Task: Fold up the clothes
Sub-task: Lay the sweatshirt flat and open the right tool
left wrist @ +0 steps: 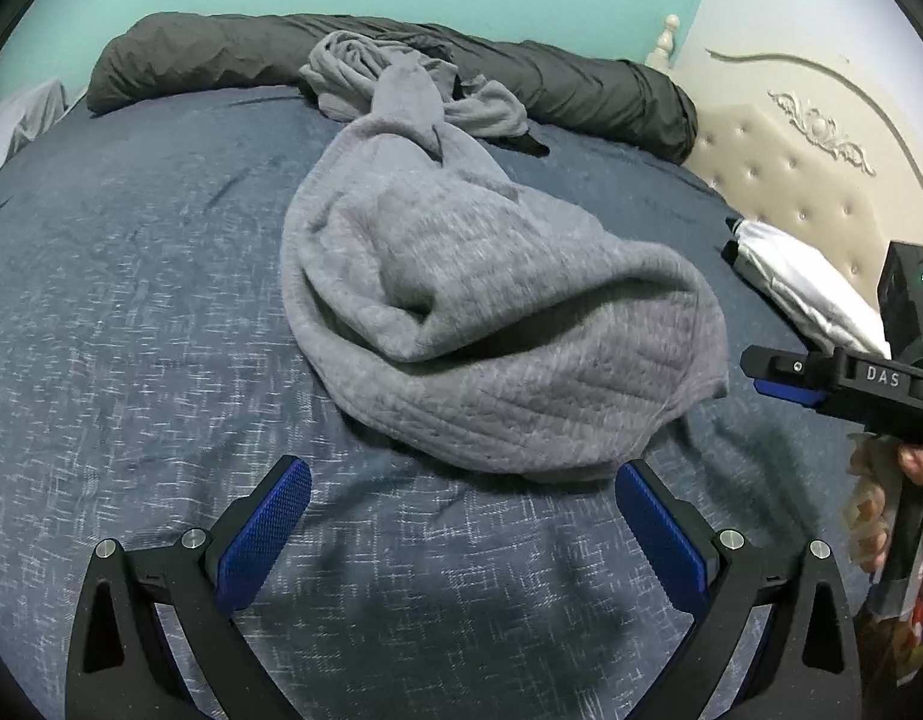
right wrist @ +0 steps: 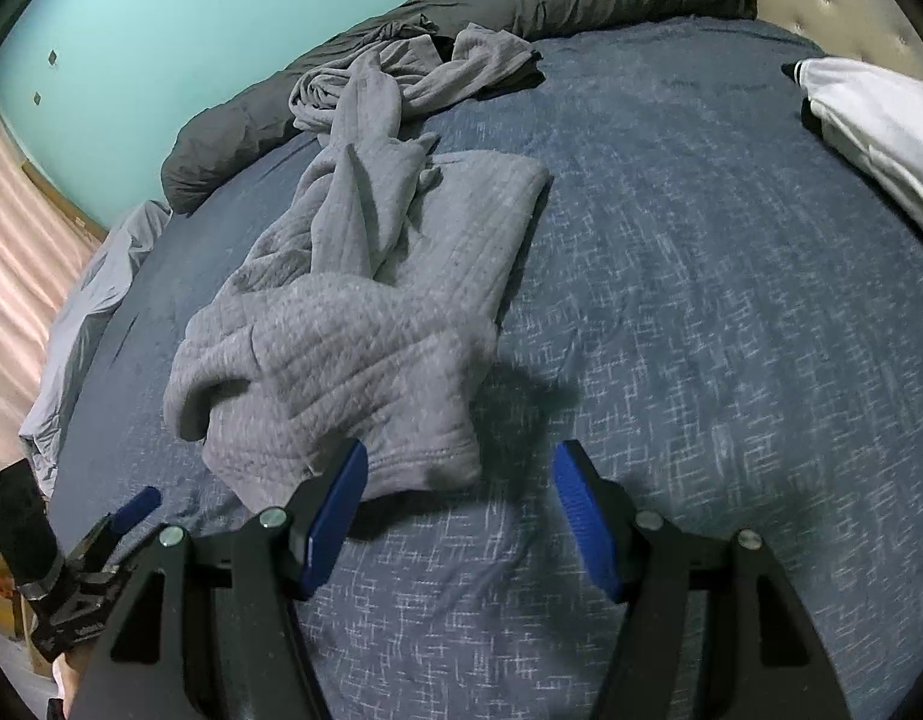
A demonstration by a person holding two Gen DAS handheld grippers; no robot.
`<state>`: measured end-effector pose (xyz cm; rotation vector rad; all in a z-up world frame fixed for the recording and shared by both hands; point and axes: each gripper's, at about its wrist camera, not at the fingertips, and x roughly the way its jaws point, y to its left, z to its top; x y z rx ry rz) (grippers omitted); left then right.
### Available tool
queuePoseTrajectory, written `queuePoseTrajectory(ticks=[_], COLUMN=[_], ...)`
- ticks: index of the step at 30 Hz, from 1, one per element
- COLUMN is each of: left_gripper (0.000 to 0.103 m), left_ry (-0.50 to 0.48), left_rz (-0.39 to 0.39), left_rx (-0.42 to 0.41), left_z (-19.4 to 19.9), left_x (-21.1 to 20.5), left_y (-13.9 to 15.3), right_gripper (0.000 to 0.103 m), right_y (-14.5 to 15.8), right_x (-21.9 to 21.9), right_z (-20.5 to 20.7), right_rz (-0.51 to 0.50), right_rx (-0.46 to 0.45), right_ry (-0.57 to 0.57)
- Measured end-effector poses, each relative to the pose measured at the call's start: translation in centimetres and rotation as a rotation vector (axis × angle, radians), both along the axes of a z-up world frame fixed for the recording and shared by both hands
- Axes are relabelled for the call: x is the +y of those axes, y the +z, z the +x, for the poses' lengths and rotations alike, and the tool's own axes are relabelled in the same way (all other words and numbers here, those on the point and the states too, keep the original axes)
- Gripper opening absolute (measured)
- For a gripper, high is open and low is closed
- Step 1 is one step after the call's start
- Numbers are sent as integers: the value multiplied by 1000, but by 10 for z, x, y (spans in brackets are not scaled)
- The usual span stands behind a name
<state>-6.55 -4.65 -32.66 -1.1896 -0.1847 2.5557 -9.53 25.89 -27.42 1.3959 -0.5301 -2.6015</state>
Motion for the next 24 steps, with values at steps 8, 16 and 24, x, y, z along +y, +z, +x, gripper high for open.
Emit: queuePoseTrajectory(ticks=[8, 16, 24], left_gripper=[103, 103, 103], left_ry=[10, 21, 35], left_rz=[-15, -12, -20], left_rx=[-25, -35, -57], left_z=[-10, -20, -32], left_x=[11, 22, 32], left_y=[-14, -26, -34], right_gripper=[66, 66, 66], right_y=[-10, -20, -29], right_x=[-6, -1, 3], right_z=[1, -1, -2], right_rz=[-32, -50, -68], right_rx=[4, 0, -7], right_ry=[8, 5, 4])
